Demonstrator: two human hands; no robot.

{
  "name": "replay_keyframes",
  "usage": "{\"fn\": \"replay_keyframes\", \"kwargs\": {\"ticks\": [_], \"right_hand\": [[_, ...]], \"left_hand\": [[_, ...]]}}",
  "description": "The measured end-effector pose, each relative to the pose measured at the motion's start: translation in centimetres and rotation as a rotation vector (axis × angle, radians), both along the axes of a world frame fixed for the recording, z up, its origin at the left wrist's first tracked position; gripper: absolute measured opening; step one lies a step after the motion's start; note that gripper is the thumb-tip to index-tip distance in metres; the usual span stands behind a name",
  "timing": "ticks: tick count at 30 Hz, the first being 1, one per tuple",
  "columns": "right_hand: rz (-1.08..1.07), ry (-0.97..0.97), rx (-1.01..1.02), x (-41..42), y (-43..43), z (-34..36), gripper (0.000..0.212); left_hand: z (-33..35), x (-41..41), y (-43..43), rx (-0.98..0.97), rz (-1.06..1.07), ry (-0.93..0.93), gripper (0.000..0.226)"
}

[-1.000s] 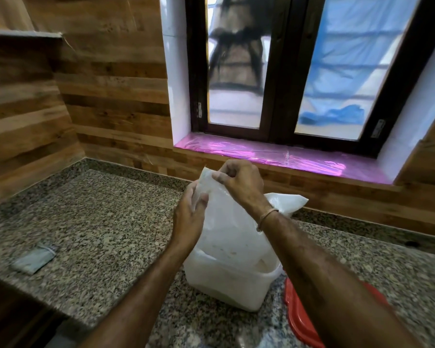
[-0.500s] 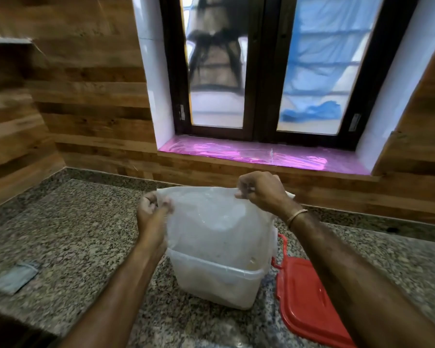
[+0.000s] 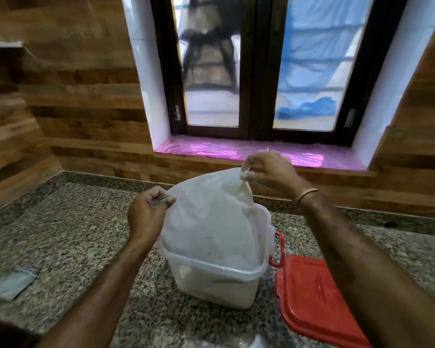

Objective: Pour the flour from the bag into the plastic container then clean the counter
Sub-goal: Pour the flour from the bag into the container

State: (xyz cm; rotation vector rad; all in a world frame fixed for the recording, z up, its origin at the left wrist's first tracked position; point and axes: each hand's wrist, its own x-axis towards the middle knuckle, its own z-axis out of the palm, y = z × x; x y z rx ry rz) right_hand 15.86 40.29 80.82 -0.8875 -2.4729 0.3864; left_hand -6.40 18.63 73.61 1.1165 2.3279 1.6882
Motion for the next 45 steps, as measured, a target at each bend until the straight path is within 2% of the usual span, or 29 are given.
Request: {"fn": "replay_keyframes", "kwargs": {"ticks": [1, 5, 7, 10, 14, 17, 18, 21, 25, 27, 30, 32, 33, 36, 38, 39, 41, 43, 45], "right_hand": [[0.029, 0.024, -0.089, 0.2, 0.4, -0.5, 0.033], [0.056, 0.231, -0.581, 0.1, 0.7, -3.0, 0.077], [0.056, 0.259, -0.754, -0.5, 0.5, -4.2, 0.087], [0.103, 0.277, -0.913, -1.7, 0.1, -6.2, 0.077], [0.155, 0.243, -1.01, -3.6, -0.7, -8.3, 0.074], [0.247, 0.169, -1.027, -5.4, -1.5, -8.9, 0.037], [0.304, 0.156, -1.024, -5.8, -1.8, -8.7, 0.031], [0.496, 0.091, -0.919, -7.0, -3.1, -6.3, 0.036], [0.675, -0.043, -0.736, -8.5, -3.2, -4.0, 0.039], [0.644, -0.127, -0.62, -8.7, -3.1, -3.5, 0.042], [0.536, -0.168, -0.429, -7.9, -2.2, -3.2, 0.037], [0.478, -0.168, -0.356, -6.8, -1.2, -3.2, 0.028], [0.448, -0.159, -0.314, -6.2, -0.8, -3.2, 0.027], [0.339, -0.099, -0.082, -4.9, -0.6, -3.1, 0.048], [0.278, -0.037, 0.116, -4.4, -0.9, -2.8, 0.043], [0.259, -0.006, 0.189, -4.2, -1.0, -2.7, 0.037], [0.243, 0.026, 0.266, -4.3, -1.6, -2.4, 0.029], [0.25, 0.02, 0.31, -4.2, -2.1, -2.0, 0.023], [0.195, -0.028, 0.273, -3.6, -1.6, -1.6, 0.023]], "left_hand": [[0.0, -0.1, -0.1, 0.015, 0.001, -0.006, 0.019], [0.2, 0.3, 0.1, 0.036, -0.078, 0.033, 0.023], [0.1, 0.6, 0.1, 0.035, -0.118, 0.048, 0.022], [-0.2, 0.5, 0.0, 0.066, -0.185, 0.071, 0.021], [-0.4, 0.8, -0.4, 0.053, -0.219, 0.056, 0.017], [-0.2, 1.0, -0.6, -0.015, -0.29, 0.089, 0.013], [-0.2, 1.0, -0.6, -0.037, -0.333, 0.088, 0.012], [0.2, 1.0, -0.9, -0.096, -0.426, 0.073, 0.013], [0.5, 0.6, -1.3, -0.089, -0.371, 0.082, 0.02], [0.3, 0.5, -1.4, -0.094, -0.307, 0.143, 0.011], [-0.4, 0.3, -1.7, -0.081, -0.168, 0.245, 0.032], [-0.6, 0.2, -1.9, -0.1, -0.113, 0.248, 0.036], [-0.7, 0.2, -1.9, -0.118, -0.087, 0.264, 0.037], [0.0, 0.4, -1.7, -0.179, -0.076, 0.286, 0.022], [1.5, 1.0, -0.9, -0.217, -0.104, 0.3, 0.009], [2.2, 1.6, -0.1, -0.252, -0.115, 0.356, 0.02], [3.6, 3.4, 1.8, -0.302, -0.154, 0.505, 0.04], [4.1, 5.2, 3.4, -0.273, -0.174, 0.533, 0.03], [3.8, 5.8, 4.2, -0.222, -0.145, 0.469, 0.024]]}}
